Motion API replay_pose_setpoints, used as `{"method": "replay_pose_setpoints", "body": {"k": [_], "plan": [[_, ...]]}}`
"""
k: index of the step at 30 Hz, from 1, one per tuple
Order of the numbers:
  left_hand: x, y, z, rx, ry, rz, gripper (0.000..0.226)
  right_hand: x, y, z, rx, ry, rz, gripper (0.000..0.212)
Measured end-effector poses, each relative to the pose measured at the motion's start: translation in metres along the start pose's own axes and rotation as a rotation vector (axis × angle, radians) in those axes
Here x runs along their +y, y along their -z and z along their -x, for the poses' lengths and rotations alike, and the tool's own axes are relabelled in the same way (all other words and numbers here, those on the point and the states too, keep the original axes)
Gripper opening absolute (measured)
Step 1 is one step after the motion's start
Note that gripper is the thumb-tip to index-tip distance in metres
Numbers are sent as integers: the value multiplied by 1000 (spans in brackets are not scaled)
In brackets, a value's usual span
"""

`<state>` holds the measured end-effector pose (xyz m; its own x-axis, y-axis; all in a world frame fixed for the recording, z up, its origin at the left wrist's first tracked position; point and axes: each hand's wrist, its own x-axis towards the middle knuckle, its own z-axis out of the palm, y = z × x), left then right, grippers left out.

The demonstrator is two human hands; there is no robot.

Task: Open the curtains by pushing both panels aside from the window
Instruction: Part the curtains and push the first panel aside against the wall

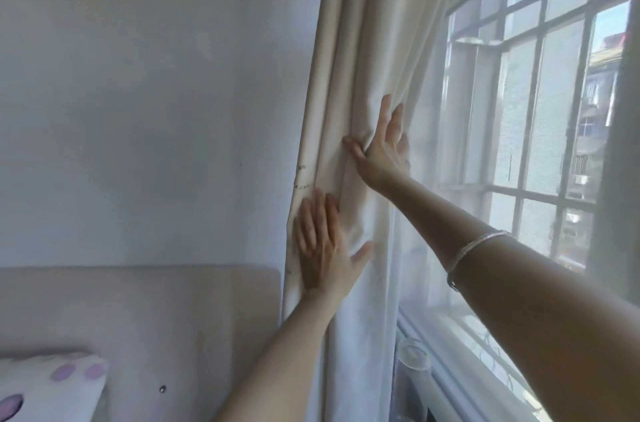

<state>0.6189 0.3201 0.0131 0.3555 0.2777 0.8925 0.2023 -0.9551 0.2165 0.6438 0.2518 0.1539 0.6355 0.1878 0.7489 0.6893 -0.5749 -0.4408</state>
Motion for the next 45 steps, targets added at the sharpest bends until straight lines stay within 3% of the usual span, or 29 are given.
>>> {"method": "replay_pose_setpoints", "body": {"k": [10,25,30,33,39,44,45], "plan": [[-46,-88,-66,75,-58,-125,67,14,-81,-79,-4,-9,19,70],[-100,-255,-94,-124,-243,-97,74,113,-217,-156,-102,-164,240,68],[-106,-307,-105,-187,-223,-144,54,145,-256,-187,-154,-151,263,65],[-111,-337,-119,-270,-164,-140,57,163,-281,-213,-176,-141,274,65],[-116,-397,-148,-259,-101,-51,58,197,-329,-263,-177,-146,307,67],[-117,-434,-165,-327,-80,-43,46,213,-358,-292,-154,-152,344,66],[-116,-438,-167,-348,-47,-48,53,216,-363,-296,-135,-157,363,69]]}}
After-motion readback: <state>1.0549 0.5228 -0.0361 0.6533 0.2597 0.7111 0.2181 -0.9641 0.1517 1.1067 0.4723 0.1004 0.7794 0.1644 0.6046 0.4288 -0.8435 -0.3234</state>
